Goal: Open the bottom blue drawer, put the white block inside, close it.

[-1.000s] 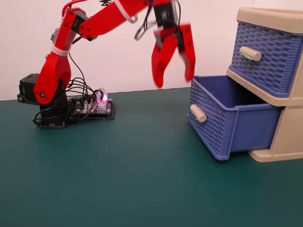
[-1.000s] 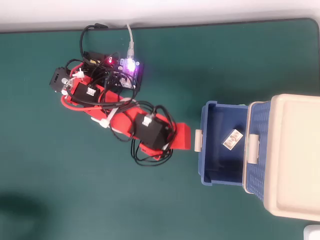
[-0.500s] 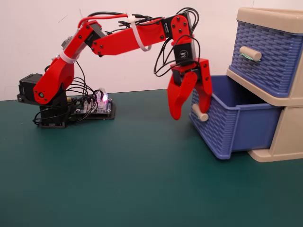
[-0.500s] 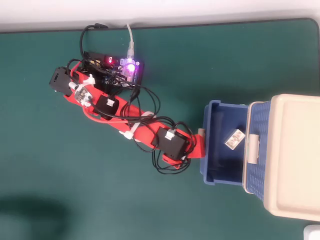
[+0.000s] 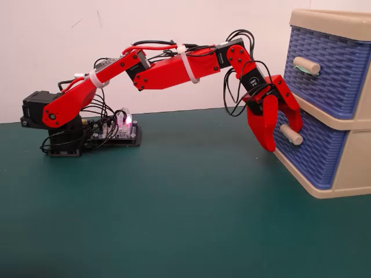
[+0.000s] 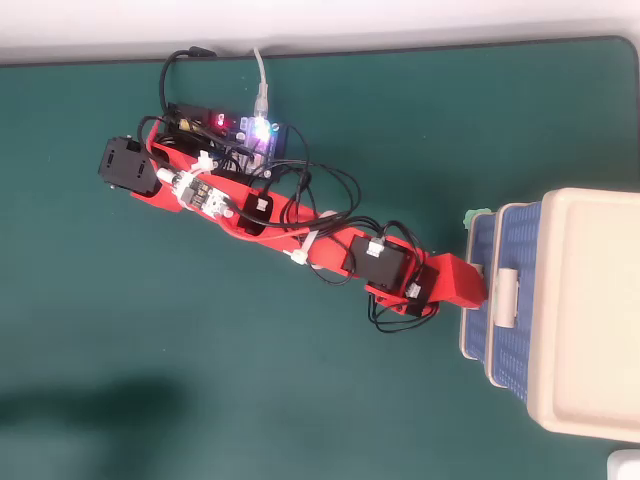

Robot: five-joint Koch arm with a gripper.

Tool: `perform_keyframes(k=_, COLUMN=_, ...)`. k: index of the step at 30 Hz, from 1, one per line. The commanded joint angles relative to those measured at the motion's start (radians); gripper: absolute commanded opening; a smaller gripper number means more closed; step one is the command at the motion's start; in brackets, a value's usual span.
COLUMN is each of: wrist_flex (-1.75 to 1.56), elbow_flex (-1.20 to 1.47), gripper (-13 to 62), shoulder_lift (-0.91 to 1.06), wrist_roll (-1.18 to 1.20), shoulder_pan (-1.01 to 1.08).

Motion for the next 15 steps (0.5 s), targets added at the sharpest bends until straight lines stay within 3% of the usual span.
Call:
perform_keyframes(k=1, wrist_flex=-0.166, elbow_flex=-0.058, gripper=34.6, shoulder_lift=0.025, wrist_roll=0.026, shoulder_pan=-0.020)
perform_keyframes(k=3, wrist_flex=-0.091, elbow_flex=-0.066, gripper=34.9, shoulder_lift=0.066, wrist_roll=0.025, shoulder_pan=-0.017)
perform_keyframes(k=12, wrist_flex=0.692, elbow_flex=-0.063, gripper=34.4, shoulder_lift=0.618, wrist_roll=0.014, shoulder_pan=0.179)
perform_keyframes(k=15, wrist_flex=0.732, elbow_flex=0.025, gripper=34.3, shoulder_lift=0.759, wrist_roll=0.002, shoulder_pan=0.298)
